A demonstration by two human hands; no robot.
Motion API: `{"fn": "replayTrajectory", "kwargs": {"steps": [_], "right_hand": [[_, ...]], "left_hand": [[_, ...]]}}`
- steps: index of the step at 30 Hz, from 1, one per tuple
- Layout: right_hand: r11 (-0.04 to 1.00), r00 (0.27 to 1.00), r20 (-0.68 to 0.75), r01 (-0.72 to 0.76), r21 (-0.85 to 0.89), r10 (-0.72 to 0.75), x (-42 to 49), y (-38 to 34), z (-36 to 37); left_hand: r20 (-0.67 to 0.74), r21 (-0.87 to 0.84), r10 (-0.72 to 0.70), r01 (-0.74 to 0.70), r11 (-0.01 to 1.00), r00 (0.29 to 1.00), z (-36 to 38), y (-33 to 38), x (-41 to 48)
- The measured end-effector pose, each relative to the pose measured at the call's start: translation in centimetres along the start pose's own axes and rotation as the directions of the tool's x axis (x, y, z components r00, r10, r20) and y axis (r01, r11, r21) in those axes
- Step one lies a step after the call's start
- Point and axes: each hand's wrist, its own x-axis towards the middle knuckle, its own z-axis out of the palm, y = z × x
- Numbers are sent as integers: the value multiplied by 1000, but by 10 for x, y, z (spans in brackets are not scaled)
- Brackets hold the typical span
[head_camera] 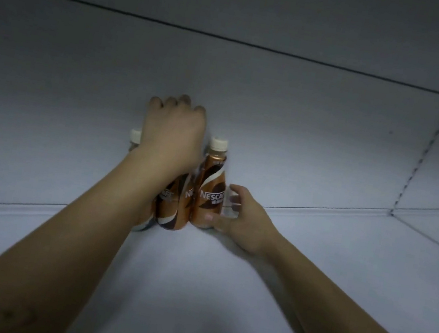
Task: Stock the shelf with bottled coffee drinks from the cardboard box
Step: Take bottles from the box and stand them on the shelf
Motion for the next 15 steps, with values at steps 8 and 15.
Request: {"fn": "replayTrajectory", "kwargs": {"steps": [8,15], "right_hand": [[984,935,-353,-102,-148,44,-98,21,-127],[834,704,-669,-502,-231,239,-267,92,-219]], "left_hand": [[-112,-420,372,-383,823,921,-34,132,-22],[-111,-649,775,-636,417,622,-43,314,-80]]}}
